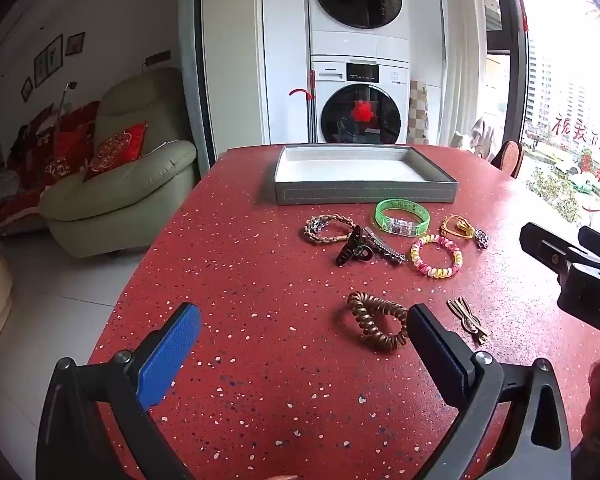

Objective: Organize jewelry

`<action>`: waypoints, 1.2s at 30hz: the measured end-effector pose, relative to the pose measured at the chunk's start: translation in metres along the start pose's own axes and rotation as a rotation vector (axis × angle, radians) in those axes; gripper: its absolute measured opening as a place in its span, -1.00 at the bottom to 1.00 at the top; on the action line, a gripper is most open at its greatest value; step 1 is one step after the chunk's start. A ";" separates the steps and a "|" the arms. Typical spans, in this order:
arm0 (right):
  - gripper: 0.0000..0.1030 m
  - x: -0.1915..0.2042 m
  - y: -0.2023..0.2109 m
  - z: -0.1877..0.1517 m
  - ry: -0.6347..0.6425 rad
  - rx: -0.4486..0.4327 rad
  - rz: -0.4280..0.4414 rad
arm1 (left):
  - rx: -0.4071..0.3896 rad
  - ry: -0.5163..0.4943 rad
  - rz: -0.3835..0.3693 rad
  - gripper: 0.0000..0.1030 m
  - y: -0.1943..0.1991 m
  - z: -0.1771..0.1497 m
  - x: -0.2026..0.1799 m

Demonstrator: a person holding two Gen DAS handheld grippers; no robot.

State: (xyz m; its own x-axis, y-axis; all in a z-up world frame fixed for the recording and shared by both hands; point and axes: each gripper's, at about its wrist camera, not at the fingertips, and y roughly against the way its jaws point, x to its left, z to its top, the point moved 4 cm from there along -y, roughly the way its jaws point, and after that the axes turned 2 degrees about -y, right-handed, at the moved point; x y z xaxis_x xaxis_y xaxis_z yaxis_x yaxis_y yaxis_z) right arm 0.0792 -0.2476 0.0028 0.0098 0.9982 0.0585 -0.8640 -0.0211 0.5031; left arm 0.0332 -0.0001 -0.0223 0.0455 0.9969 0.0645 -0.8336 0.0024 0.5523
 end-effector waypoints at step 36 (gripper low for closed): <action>1.00 0.005 0.003 -0.001 -0.001 -0.014 0.010 | 0.038 0.025 -0.023 1.00 -0.003 -0.004 0.001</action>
State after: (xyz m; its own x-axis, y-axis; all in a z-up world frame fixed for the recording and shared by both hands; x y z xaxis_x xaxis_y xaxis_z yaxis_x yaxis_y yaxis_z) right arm 0.0762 -0.2424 0.0043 0.0015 0.9979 0.0645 -0.8710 -0.0304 0.4904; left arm 0.0333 0.0009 -0.0268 0.0501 0.9983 0.0311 -0.8109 0.0225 0.5847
